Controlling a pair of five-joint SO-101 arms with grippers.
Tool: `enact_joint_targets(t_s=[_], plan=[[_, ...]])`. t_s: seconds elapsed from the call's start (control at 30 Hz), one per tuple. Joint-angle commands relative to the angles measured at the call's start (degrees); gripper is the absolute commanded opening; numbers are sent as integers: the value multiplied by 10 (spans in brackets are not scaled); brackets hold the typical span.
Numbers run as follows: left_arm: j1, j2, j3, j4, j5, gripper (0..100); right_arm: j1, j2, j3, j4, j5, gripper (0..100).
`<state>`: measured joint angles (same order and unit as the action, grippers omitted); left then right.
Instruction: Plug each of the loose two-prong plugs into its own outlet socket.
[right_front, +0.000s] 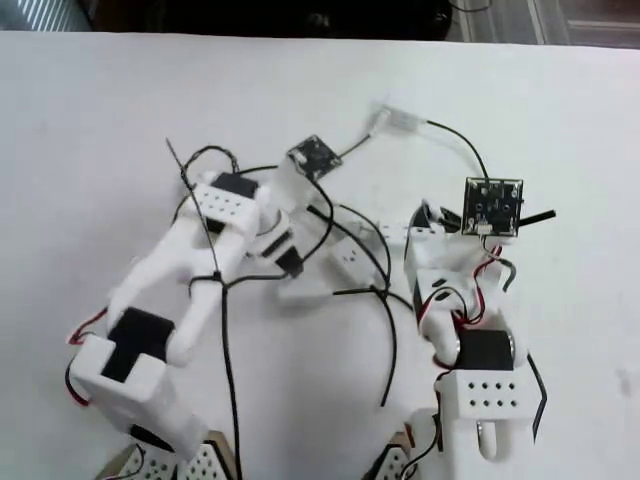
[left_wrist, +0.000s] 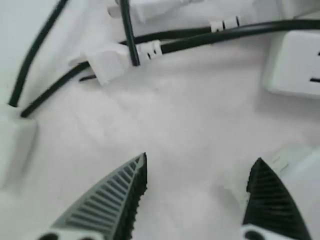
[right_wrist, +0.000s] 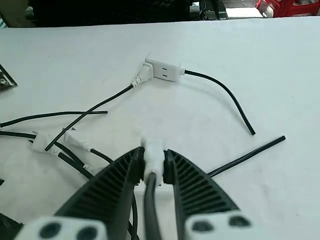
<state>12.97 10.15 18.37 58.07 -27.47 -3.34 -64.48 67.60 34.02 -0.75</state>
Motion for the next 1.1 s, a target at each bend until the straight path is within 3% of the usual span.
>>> enact_joint_targets(t_s=[0.0,0.13,0.37,0.5,0.67,0.9,1.07], plan=[[16,-20,-30,52,8,316,0,-7,-4,-7,-3,17],[40,-89,37,59,6,316,0,-7,-4,-7,-3,17],[117,-235,258,-44,10,316,0,-7,-4,-7,-3,17],[127,-275,316,-66,10,316,0,-7,-4,-7,-3,17],[122,-283,298,-59,10,317,0,-7,-4,-7,-3,17],[120,-283,192,17,9,321,0,-7,-4,-7,-3,17],[85,-278,129,29,7,321,0,-7,-4,-7,-3,17]])
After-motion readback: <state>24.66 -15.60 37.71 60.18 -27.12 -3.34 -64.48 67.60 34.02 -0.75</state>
